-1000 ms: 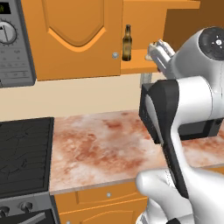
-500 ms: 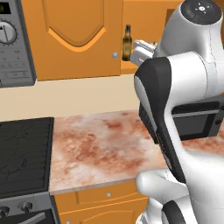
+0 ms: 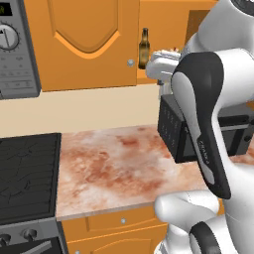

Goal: Get the candle and the beer from the cabinet and move them to the dining counter.

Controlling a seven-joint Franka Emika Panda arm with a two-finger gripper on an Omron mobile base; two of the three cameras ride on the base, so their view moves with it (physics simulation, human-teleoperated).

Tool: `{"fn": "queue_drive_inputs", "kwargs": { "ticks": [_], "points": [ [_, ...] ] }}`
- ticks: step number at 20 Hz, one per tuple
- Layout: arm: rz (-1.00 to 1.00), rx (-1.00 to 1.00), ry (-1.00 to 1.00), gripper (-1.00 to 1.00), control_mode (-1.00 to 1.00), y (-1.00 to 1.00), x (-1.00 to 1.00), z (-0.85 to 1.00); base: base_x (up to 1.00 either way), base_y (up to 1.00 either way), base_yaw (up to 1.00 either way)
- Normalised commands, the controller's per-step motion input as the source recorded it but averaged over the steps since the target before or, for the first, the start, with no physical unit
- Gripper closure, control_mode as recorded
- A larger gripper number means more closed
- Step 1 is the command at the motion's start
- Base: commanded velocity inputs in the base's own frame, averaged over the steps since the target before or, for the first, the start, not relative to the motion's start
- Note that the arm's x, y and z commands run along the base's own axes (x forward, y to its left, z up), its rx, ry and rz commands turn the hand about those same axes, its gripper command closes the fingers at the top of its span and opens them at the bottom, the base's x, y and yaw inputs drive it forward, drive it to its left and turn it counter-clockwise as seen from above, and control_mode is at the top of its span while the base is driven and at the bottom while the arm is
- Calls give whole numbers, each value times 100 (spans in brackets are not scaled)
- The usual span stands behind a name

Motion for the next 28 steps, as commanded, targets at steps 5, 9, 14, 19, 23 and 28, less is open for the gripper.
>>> {"fn": "queue_drive_inputs", "kwargs": {
  "ticks": [5,9,14,19,23,28],
  "points": [
    [22,-21,-9,-100,-100,0,27,-1,0,0,0],
    [9,-11,-6,-100,-100,0,36,0,0,0,0],
    [0,-4,-10,-100,-100,5,53,0,0,0,0],
    [0,0,-7,-100,-100,25,57,3,0,0,0],
    [0,0,0,-100,-100,26,50,5,0,0,0],
    [0,0,1,-100,-100,8,38,0,0,0,0]
  ]
}}
